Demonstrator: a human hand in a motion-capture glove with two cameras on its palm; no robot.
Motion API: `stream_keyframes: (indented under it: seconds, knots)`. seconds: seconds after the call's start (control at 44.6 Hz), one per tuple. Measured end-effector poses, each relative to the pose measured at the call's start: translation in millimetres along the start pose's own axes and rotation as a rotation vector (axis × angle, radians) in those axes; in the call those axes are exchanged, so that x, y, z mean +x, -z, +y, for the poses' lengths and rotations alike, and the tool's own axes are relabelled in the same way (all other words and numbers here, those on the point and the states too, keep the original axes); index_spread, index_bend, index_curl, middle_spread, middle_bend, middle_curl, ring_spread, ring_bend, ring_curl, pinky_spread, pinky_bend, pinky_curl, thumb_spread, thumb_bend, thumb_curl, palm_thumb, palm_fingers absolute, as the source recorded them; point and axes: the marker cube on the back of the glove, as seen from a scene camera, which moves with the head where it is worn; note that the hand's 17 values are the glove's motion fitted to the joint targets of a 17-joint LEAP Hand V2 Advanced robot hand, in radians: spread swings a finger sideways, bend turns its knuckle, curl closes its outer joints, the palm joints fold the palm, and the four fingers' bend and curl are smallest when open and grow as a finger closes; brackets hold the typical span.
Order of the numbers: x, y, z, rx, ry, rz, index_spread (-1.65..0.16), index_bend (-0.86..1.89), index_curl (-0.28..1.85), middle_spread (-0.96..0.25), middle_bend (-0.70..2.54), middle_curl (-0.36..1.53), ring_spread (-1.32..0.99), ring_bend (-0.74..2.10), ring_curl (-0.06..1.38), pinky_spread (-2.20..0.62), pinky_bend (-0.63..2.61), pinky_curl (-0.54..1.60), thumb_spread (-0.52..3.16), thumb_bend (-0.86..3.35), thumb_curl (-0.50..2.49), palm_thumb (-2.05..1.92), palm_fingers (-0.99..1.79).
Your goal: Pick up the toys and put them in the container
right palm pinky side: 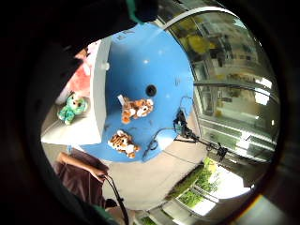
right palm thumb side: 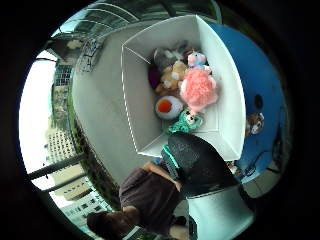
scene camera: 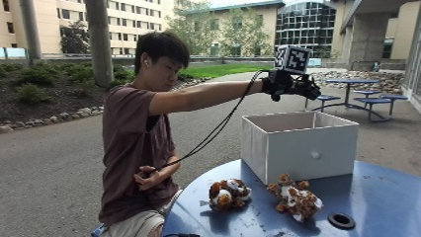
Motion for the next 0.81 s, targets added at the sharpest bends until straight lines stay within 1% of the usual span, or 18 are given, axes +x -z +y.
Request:
stream_keyframes:
  seconds: [0.269,0.381,0.538,0.673,0.807]
  knots:
    - [117.3,-1.7,57.4,0.05,-0.128,-0.011,-0.2,0.05,0.15,0.01,0.14,0.35,-0.01,0.45,0.31,0.04,0.96,0.36,1.19,-0.02,0.48,0.03,-0.3]
    - [155.2,-21.0,73.2,0.06,-0.116,-0.033,-0.22,0.07,0.14,-0.01,0.13,0.33,-0.02,0.44,0.31,0.04,0.93,0.35,1.21,-0.01,0.45,0.05,-0.26]
    - [183.6,-75.9,68.6,-0.02,-0.083,-0.04,-0.24,0.08,0.14,-0.04,0.13,0.31,-0.03,0.43,0.31,0.04,0.9,0.34,1.21,-0.01,0.43,0.07,-0.23]
    - [186.5,-133.9,54.6,-0.095,-0.018,-0.137,-0.25,0.07,0.13,-0.04,0.14,0.3,-0.04,0.43,0.32,0.03,0.89,0.34,1.22,-0.01,0.41,0.08,-0.23]
    - [177.0,-213.0,31.7,-0.273,0.041,-0.057,-0.25,0.08,0.13,-0.04,0.13,0.28,-0.03,0.38,0.31,0.03,0.89,0.34,1.21,-0.01,0.41,0.12,-0.26]
